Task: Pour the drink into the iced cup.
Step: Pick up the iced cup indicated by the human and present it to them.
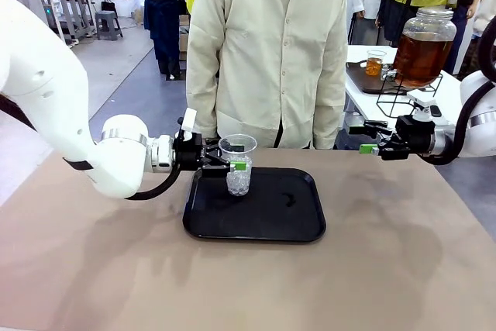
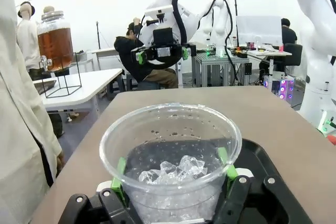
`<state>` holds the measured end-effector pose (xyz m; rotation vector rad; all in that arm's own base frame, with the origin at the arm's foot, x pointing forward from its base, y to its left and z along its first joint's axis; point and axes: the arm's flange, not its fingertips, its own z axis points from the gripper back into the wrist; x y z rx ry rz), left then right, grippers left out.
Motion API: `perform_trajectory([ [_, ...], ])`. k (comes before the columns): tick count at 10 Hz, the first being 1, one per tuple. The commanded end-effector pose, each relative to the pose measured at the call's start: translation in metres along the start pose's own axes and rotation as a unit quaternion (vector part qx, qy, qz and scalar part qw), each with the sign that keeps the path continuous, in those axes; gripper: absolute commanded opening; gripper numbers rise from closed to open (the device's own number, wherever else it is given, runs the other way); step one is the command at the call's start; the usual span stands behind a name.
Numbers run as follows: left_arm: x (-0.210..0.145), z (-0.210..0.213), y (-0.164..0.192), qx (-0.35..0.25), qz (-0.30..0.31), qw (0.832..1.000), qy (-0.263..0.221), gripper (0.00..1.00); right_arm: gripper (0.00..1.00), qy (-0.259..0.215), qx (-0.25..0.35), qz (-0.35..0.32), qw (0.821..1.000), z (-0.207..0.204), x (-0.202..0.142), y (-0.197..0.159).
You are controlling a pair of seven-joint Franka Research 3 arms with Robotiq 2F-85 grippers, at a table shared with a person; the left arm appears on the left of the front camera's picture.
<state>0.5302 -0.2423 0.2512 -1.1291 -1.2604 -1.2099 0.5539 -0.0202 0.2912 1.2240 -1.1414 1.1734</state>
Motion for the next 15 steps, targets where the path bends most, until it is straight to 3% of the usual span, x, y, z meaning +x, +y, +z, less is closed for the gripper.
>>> perform_trajectory([
  [1,0.019,-0.006,-0.006,0.011,-0.022,0.999,-0.021,0.81,1.00,0.001,0.000,0.003,1.000,-0.002,0.004,0.001],
  [4,0.055,-0.020,0.014,0.018,-0.029,0.999,-0.007,0.81,1.00,0.001,0.000,0.003,1.000,-0.002,0.004,0.001],
  [8,0.116,-0.036,0.068,0.040,-0.027,0.999,-0.005,0.81,1.00,0.001,0.000,0.003,1.000,-0.002,0.004,0.001],
  [11,0.127,-0.038,0.092,0.036,-0.002,0.999,-0.005,0.81,1.00,0.001,0.000,0.003,1.000,-0.002,0.004,0.001],
  [15,0.127,-0.030,0.078,0.046,-0.024,0.999,-0.005,0.81,1.00,0.001,0.000,0.003,1.000,-0.002,0.004,0.001],
])
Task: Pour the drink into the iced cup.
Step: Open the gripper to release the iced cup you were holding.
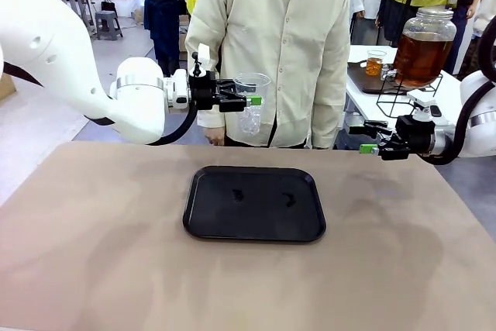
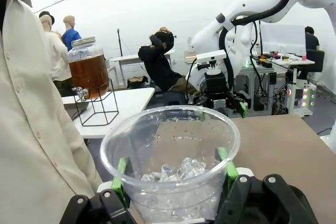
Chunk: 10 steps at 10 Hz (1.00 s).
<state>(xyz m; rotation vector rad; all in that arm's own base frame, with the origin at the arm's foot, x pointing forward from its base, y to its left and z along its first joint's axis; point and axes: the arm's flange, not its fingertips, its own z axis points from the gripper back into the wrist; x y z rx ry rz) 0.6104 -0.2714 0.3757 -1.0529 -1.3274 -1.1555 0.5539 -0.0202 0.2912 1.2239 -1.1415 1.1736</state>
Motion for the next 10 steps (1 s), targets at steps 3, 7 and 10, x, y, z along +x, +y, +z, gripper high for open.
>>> perform_trajectory([
  [3,0.0065,0.0021,-0.0060,0.000,-0.010,1.000,-0.002,0.81,1.00,0.001,0.000,0.003,1.000,-0.0017,0.0035,0.0006],
  [7,0.0065,0.0021,-0.0060,0.000,-0.010,1.000,-0.002,0.81,1.00,0.001,0.000,0.003,1.000,-0.0017,0.0035,0.0006],
  [10,0.0065,0.0021,-0.0060,0.000,-0.010,1.000,-0.002,0.81,1.00,0.001,0.000,0.003,1.000,-0.0017,0.0035,0.0006],
])
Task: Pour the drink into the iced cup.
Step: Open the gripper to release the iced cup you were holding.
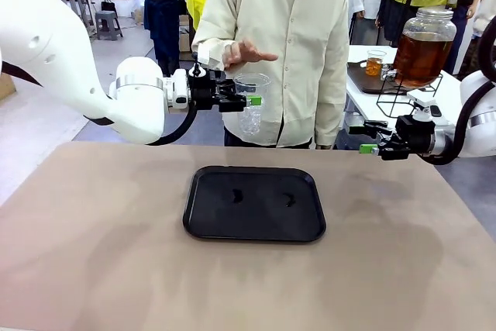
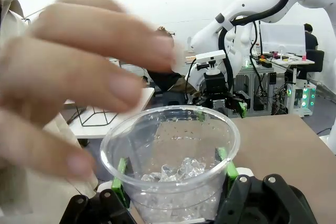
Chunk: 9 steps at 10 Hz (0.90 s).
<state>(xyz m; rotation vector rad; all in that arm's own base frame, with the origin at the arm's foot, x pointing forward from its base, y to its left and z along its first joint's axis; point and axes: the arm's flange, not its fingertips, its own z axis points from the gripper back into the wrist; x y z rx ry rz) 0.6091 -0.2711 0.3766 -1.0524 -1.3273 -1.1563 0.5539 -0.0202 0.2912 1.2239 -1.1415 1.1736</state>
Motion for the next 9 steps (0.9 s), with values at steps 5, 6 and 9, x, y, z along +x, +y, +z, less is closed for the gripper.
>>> perform_trajectory([
  [5,0.0056,0.0016,-0.0048,0.000,-0.010,1.000,-0.002,0.81,1.00,0.001,0.000,0.003,1.000,-0.0017,0.0035,0.0006],
  [6,0.0056,0.0016,-0.0048,0.000,-0.010,1.000,-0.002,0.81,1.00,0.001,0.000,0.003,1.000,-0.0017,0.0035,0.0006],
  [9,0.0056,0.0016,-0.0048,0.000,-0.010,1.000,-0.002,0.81,1.00,0.001,0.000,0.003,1.000,-0.0017,0.0035,0.0006],
])
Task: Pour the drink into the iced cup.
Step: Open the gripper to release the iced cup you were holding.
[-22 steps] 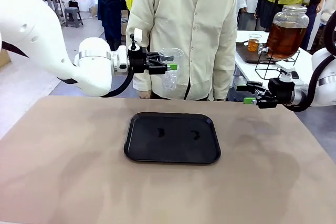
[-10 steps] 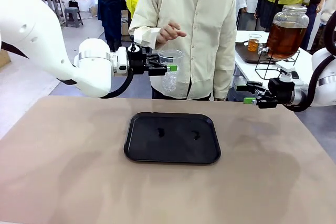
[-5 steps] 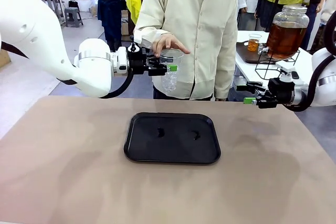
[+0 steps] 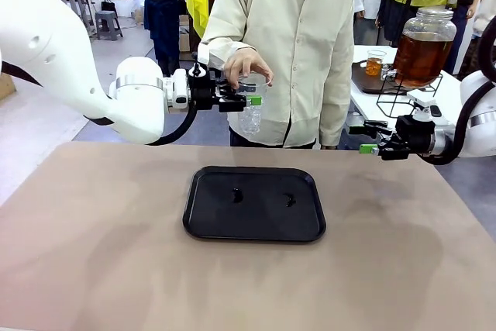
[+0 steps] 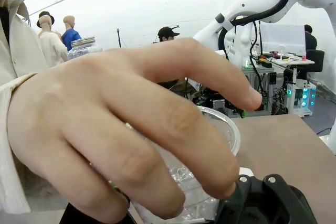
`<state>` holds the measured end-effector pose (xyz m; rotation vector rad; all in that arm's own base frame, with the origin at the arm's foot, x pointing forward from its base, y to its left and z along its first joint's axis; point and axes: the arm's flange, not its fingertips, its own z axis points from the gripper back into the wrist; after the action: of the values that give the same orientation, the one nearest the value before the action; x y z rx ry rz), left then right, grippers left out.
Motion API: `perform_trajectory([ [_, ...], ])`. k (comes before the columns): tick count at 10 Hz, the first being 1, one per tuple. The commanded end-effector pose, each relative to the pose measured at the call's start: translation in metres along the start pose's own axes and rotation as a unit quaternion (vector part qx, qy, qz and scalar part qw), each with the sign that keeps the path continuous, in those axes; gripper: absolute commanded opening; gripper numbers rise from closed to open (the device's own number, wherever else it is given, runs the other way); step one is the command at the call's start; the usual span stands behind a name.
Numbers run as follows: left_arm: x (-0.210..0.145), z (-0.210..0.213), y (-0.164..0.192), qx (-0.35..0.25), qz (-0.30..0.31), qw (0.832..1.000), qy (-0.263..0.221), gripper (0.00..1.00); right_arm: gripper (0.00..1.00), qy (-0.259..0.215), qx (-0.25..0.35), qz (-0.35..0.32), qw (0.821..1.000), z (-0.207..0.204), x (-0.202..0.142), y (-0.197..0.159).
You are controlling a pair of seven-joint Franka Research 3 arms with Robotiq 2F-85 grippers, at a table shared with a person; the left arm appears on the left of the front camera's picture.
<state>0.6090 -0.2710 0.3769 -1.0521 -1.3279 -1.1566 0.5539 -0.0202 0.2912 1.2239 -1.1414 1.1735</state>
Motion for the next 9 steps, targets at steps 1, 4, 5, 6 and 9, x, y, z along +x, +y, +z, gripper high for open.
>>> perform_trajectory([
  [1,0.0052,0.0015,-0.0048,0.000,-0.010,1.000,-0.002,0.81,1.00,0.001,0.000,0.003,1.000,-0.0017,0.0035,0.0006],
  [4,0.0052,0.0015,-0.0048,0.000,-0.010,1.000,-0.002,0.81,1.00,0.001,0.000,0.003,1.000,-0.0017,0.0035,0.0006],
  [5,0.0052,0.0015,-0.0048,0.000,-0.010,1.000,-0.002,0.81,1.00,0.001,0.000,0.003,1.000,-0.0017,0.0035,0.0006],
  [6,0.0052,0.0015,-0.0048,0.000,-0.010,1.000,-0.002,0.81,1.00,0.001,0.000,0.003,1.000,-0.0017,0.0035,0.0006],
  [9,0.0052,0.0015,-0.0048,0.000,-0.010,1.000,-0.002,0.81,1.00,0.001,0.000,0.003,1.000,-0.0017,0.0035,0.0006],
])
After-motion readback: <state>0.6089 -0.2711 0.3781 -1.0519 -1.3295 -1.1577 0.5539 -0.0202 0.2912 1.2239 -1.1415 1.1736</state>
